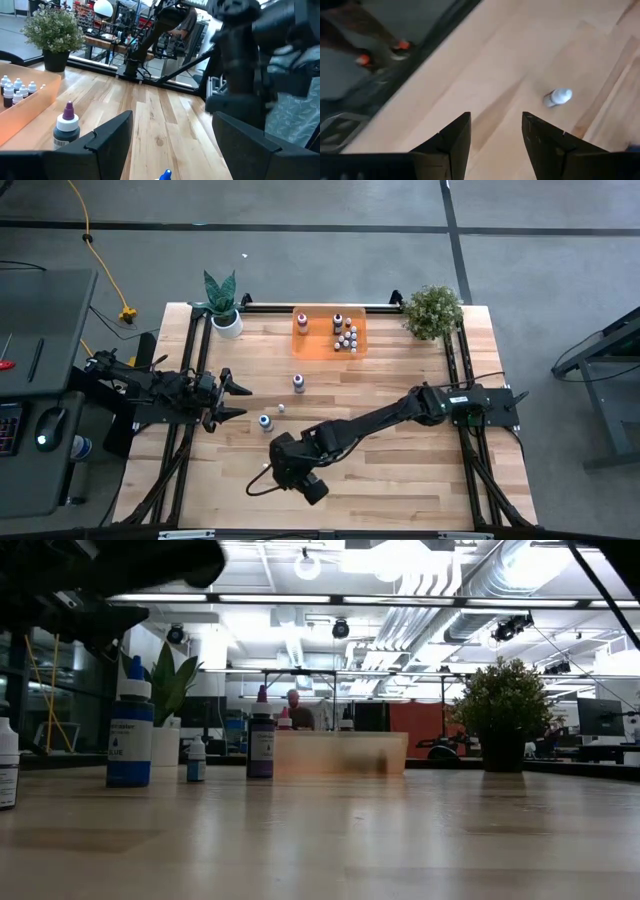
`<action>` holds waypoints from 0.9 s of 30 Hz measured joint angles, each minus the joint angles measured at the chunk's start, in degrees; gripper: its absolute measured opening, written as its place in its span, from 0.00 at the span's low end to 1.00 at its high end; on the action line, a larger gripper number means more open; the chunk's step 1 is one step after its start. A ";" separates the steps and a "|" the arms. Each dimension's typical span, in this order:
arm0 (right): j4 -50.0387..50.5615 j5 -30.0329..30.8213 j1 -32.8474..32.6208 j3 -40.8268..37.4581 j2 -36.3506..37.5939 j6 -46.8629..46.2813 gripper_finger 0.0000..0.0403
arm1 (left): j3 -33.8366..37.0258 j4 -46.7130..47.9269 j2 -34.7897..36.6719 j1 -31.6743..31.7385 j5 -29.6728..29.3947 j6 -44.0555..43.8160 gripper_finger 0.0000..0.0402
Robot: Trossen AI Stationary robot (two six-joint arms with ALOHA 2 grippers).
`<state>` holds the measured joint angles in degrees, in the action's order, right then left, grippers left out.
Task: Pick & Place food coloring
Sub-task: Put the small black food coloring bottle into the orange bin
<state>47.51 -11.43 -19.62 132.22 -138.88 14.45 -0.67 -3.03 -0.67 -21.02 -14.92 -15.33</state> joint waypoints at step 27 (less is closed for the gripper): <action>-16.09 20.91 -0.26 0.02 -6.85 -24.31 0.41 | 0.00 0.00 0.00 0.01 -0.11 0.00 0.68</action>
<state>31.42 9.49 -19.88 132.25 -145.73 -9.86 -0.67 -3.03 -0.67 -21.00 -15.03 -15.33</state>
